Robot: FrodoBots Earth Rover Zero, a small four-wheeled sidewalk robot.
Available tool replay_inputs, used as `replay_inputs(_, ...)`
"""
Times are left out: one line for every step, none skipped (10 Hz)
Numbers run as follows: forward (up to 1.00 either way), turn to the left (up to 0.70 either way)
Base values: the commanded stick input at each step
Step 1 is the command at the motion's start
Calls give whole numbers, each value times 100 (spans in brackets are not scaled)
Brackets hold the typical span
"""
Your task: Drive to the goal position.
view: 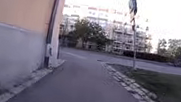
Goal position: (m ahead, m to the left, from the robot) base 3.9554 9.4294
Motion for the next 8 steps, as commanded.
replay_inputs(50, 0)
replay_inputs(50, 0)
replay_inputs(50, 0)
replay_inputs(50, 0)
replay_inputs(50, 0)
replay_inputs(50, 0)
replay_inputs(50, 0)
replay_inputs(50, 0)
